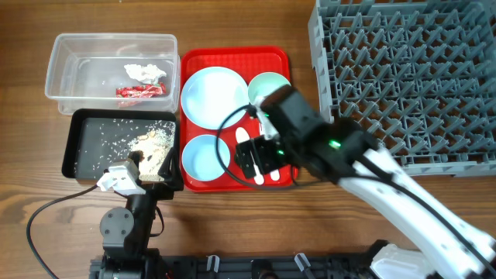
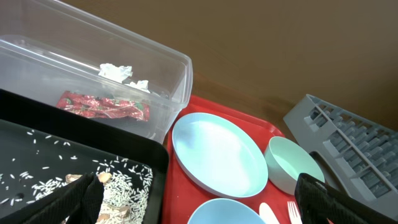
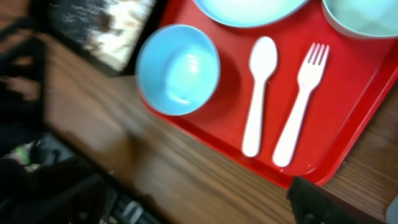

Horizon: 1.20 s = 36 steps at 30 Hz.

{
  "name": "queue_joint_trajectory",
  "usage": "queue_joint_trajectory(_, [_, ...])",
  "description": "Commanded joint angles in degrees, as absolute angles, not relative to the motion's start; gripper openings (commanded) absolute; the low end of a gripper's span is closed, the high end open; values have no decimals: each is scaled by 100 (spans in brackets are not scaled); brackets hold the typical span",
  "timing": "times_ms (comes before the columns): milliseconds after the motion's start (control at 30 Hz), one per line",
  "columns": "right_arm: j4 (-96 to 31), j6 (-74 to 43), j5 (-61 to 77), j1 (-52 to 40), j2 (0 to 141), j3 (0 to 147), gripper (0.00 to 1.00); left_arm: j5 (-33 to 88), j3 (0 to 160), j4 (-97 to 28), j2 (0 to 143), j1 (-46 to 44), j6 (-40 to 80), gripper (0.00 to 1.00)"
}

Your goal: Sort waste into correct bins and load items into the dishwasher rack

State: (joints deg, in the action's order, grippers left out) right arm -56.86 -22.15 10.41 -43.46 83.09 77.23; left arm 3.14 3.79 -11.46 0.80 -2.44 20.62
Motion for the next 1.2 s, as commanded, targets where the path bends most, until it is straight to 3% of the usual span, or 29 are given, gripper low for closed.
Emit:
queue_joint_trajectory(0, [-5616, -2272, 429, -4348, 9118, 7712, 78, 403, 340, -1114, 16, -202, 2032, 100])
queue_joint_trajectory(133, [-5308, -2235, 377, -4348, 10079, 7712, 65, 403, 340, -1114, 16, -202, 2032, 100])
queue_joint_trajectory(267, [-4984, -2206, 353, -4348, 10794, 7712, 57, 403, 340, -1114, 16, -202, 2032, 100])
queue_joint_trajectory(400, [-4766, -2220, 102, -4340, 11314, 7712, 57, 403, 340, -1114, 16, -202, 2032, 100])
queue_joint_trajectory(567, [-4508, -2097, 34, -4338, 11769, 7712, 46, 403, 340, -1114, 16, -202, 2032, 100])
queue_joint_trajectory(633, [-4464, -2095, 36, -4338, 11909, 7712, 36, 403, 340, -1114, 16, -202, 2032, 100])
queue_joint_trajectory(900, [-4567, -1997, 36, -4276, 11638, 7725, 13, 403, 340, -1114, 16, -202, 2032, 100])
queue_joint_trajectory(1167, [-4897, -2010, 36, -3986, 10127, 7725, 11, 403, 340, -1114, 16, -202, 2032, 100])
